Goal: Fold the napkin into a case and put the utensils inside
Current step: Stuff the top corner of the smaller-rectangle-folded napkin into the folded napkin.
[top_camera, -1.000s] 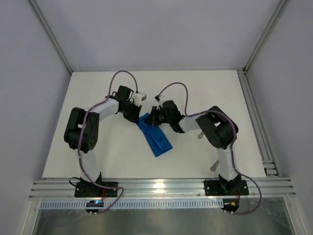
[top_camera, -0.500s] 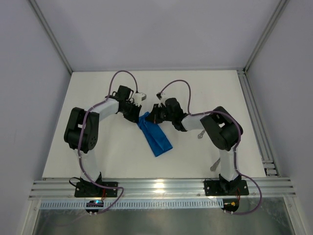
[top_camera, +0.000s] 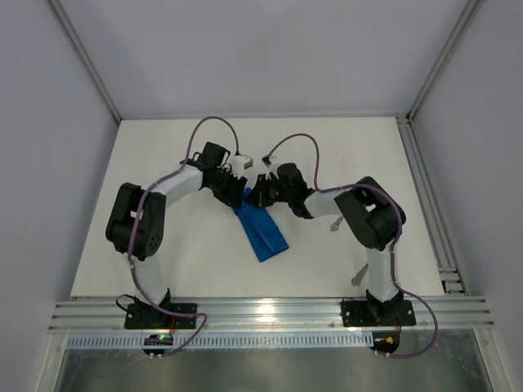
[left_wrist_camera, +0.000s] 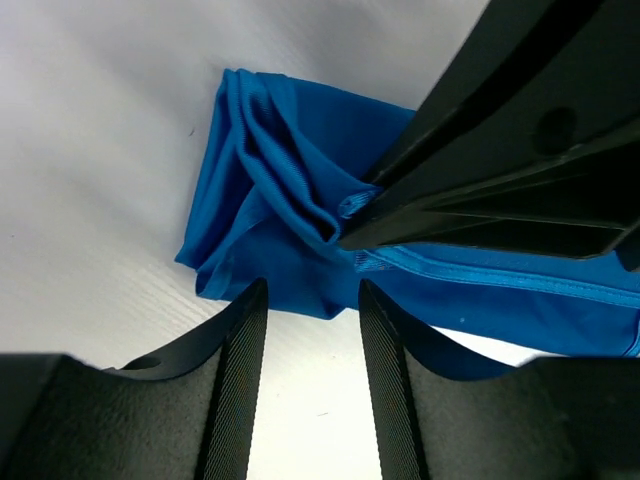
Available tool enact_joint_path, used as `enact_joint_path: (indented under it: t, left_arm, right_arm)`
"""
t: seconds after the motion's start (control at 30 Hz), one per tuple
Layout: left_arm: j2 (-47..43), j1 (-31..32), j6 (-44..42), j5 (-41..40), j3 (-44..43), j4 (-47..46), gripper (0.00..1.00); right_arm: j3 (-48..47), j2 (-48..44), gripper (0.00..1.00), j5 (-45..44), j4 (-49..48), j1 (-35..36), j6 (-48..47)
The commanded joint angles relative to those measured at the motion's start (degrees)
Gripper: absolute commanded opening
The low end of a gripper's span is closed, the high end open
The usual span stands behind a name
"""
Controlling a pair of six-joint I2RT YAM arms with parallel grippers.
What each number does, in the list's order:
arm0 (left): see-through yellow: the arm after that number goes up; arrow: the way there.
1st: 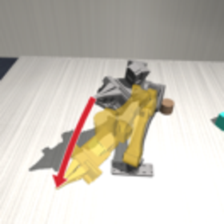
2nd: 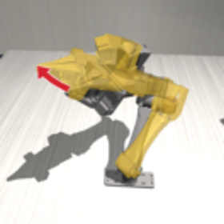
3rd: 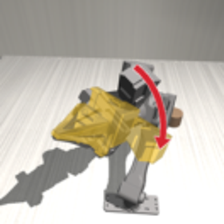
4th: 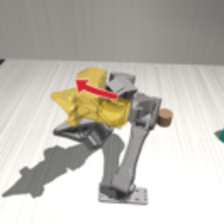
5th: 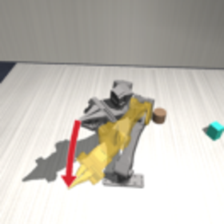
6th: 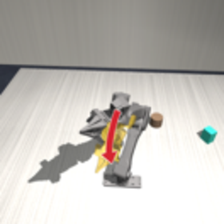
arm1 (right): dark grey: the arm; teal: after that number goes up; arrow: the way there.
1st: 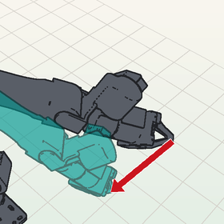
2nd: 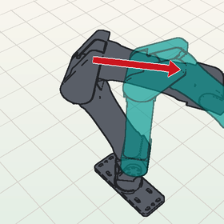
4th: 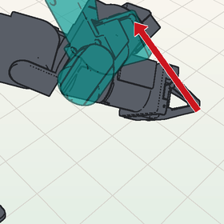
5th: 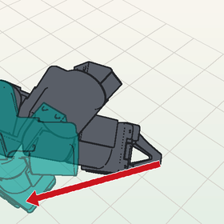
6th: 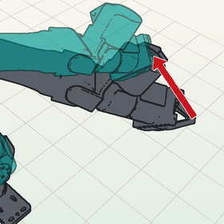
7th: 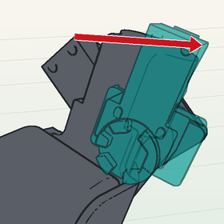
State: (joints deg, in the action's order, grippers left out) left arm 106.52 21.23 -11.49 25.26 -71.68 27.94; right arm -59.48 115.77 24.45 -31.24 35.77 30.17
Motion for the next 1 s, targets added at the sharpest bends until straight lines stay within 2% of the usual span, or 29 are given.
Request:
enact_joint_path:
  t: [0.0,0.1,0.23,0.3,0.57,0.77,0.87,0.97]
  left_arm:
    - [0.0,1.2,-2.0,-2.3,-1.8,-0.6,0.45]
    - [1.8,2.1,-2.7,-3.9,-2.7,-0.4,0.44]
    - [3.3,2.3,-2.8,-6.1,-3.6,0.8,0.35]
    - [3.1,2.3,-2.8,-6.7,-3.4,0.7,0.34]
    - [1.1,2.3,-3.2,-7.2,-2.9,1.6,0.39]
    - [-0.7,2.1,-2.8,-1.5,-2.9,3.5,0.47]
    - [-2.5,1.4,-1.1,1.5,-3.6,3.9,0.46]
    - [-3.3,0.5,-0.9,0.4,-5.0,5.3,0.42]
  right_arm:
    - [-0.5,0.8,0.04,1.0,-3.1,0.0,0.9]
    - [-0.6,0.9,0.04,1.1,-3.3,0.0,1.0]
    - [-0.5,0.7,0.04,1.3,-3.6,0.0,1.2]
    - [-0.6,0.8,0.04,1.3,-3.6,0.0,1.2]
    - [-0.6,1.7,0.04,1.8,-4.2,-0.2,1.6]
    - [-1.2,2.2,0.04,2.3,-4.0,-0.1,1.7]
    - [-1.4,2.1,0.04,2.3,-3.5,-0.1,1.5]
    - [-1.9,2.3,0.04,2.3,-3.3,-0.1,1.4]
